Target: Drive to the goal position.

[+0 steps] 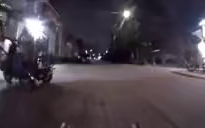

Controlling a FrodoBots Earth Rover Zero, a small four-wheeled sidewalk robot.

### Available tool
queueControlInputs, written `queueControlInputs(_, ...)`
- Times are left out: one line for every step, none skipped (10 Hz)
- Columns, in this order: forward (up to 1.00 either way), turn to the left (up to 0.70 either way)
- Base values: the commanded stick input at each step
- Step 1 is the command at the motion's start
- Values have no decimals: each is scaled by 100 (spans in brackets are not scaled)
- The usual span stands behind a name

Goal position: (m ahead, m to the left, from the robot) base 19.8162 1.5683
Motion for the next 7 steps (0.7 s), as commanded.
queueControlInputs(100,0)
queueControlInputs(100,0)
queueControlInputs(100,0)
queueControlInputs(13,0)
queueControlInputs(100,0)
queueControlInputs(100,0)
queueControlInputs(100,0)
